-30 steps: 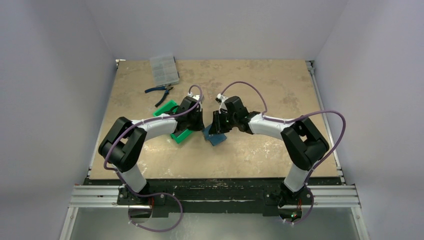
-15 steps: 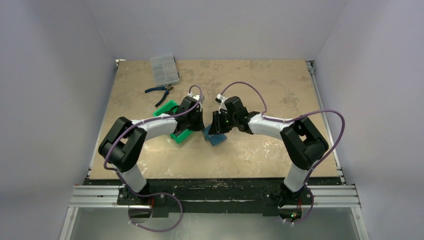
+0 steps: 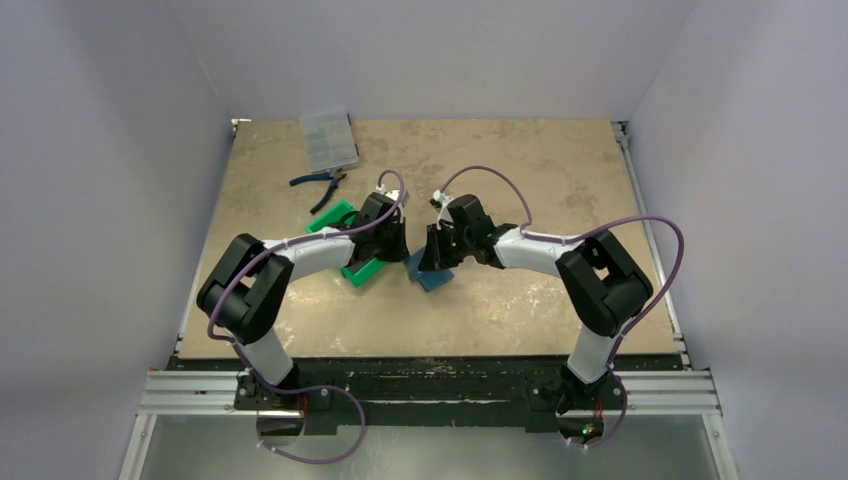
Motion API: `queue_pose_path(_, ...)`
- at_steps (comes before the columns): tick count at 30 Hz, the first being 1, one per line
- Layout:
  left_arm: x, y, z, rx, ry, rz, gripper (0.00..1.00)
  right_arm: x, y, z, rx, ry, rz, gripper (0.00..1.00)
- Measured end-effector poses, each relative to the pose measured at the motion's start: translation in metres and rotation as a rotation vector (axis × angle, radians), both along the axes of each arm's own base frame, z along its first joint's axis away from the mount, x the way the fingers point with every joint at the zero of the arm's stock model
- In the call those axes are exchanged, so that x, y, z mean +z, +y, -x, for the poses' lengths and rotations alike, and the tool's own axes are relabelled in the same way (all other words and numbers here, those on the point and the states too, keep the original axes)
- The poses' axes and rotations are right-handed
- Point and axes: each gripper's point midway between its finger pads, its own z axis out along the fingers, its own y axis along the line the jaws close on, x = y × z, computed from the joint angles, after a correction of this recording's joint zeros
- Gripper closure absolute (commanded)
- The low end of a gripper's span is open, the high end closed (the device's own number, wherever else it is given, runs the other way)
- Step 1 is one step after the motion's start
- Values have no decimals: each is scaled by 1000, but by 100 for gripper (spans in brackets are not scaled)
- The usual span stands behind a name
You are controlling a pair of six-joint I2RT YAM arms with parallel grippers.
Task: Put the credit cards into the card holder
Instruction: Close the card holder.
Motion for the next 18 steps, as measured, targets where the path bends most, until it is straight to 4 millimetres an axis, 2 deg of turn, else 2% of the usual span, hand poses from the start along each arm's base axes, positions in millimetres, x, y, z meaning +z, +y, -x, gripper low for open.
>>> queue_pose_path(3, 0, 0, 0, 0, 0, 0, 100, 0, 0, 0, 0, 0, 0, 95)
queue_pose_path(5, 0, 0, 0, -2, -1, -1, 100, 0, 0, 0, 1, 1, 1, 84)
queue_pose_path(7, 0, 0, 0, -5, -2, -3, 100, 0, 0, 0, 1, 0, 1, 80)
queue_pose_path(18, 0, 0, 0, -13, -4, -5, 100, 0, 0, 1, 4, 2, -1, 81)
